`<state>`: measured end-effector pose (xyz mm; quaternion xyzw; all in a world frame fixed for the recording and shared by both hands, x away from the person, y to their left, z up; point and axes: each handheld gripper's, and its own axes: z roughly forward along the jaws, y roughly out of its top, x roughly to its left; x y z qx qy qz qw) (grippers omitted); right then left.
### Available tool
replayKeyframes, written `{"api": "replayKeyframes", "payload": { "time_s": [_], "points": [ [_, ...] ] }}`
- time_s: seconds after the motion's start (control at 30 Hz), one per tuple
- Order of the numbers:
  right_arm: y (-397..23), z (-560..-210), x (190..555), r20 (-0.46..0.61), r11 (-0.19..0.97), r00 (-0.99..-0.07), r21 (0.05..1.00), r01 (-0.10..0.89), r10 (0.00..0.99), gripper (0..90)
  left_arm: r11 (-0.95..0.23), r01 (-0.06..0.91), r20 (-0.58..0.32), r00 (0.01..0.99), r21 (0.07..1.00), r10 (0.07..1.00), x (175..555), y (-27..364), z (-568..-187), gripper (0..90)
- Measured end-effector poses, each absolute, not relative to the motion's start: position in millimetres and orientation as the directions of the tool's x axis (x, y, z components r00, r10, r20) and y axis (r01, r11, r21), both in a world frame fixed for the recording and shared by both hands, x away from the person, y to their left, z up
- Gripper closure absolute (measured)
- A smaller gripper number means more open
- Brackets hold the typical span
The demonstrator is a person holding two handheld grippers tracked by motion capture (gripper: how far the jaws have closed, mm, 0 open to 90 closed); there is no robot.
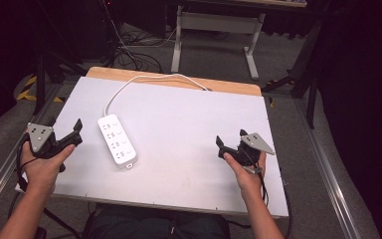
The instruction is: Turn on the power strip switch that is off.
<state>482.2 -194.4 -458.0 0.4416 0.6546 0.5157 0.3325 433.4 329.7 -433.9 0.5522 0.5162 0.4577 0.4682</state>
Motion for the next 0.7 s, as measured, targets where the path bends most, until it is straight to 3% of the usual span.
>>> {"api": "replayKeyframes", "payload": {
  "time_s": [0.33, 0.7],
  "points": [
    [-194.5, -458.0, 482.3, 0.022, 0.076, -0.389, 0.969, 0.235, 0.921, 8.5, -0.029, 0.125, 0.019, 0.080, 0.992, 0.997, 430.9, 331.0, -431.8, 54.6],
    [-194.8, -458.0, 482.3, 0.026, 0.072, -0.388, 0.969, 0.238, 0.921, 8.7, -0.057, 0.107, 0.048, 0.091, 0.993, 0.995, 430.1, 329.2, -430.2, 73.9]
  ]
}}
